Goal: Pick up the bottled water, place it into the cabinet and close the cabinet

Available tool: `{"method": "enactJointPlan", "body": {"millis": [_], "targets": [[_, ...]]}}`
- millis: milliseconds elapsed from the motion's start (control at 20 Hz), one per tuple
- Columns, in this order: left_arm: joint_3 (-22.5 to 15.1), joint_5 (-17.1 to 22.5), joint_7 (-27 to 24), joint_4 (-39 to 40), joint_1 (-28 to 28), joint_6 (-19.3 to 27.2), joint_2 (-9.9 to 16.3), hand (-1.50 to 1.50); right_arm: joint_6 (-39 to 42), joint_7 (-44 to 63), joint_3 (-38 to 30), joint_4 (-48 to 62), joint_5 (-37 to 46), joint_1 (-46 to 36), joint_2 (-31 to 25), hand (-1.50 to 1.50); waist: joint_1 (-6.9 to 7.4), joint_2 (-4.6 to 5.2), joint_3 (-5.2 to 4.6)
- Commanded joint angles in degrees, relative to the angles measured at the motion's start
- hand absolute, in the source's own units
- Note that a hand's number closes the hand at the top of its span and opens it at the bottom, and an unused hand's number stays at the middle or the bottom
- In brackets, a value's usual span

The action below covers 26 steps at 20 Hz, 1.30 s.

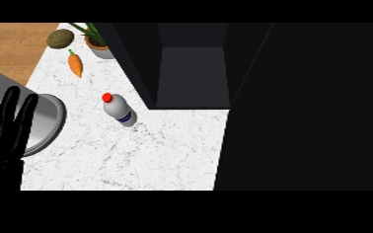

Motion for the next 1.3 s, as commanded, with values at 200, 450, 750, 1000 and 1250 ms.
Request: {"method": "enactJointPlan", "body": {"millis": [200, 450, 750, 1000, 1250], "targets": [[-0.09, -1.79, -0.41, 3.91, -3.19, 0.62, -0.21, -1.50, -0.84, 5.34, -0.14, -10.87, 3.20, 0.64, -3.32, -1.50, -0.25, -0.03, 0.04], [5.19, 0.70, -6.72, 16.31, -7.71, -0.45, -0.18, -1.50, -2.19, 4.80, 3.21, -9.48, 5.01, 0.85, -2.88, -1.50, -0.57, 0.09, -0.01], [12.64, 7.34, -10.96, 22.06, -5.88, -4.63, 2.23, -1.50, -3.61, 5.18, 2.11, -8.85, 4.90, -1.03, -3.19, -1.50, -0.29, 0.08, -0.04], [9.32, 2.88, -16.61, 29.01, -5.49, -3.97, -0.16, -1.50, -3.75, 6.72, 1.66, -12.21, 3.08, 0.19, -5.20, -1.50, -0.62, 0.04, -0.01], [12.31, 3.69, -21.87, 38.44, -7.96, -6.35, 1.22, -1.50, -4.44, 5.90, 2.09, -9.68, 4.33, -1.56, -5.38, -1.50, -0.40, 0.08, 0.01]]}}
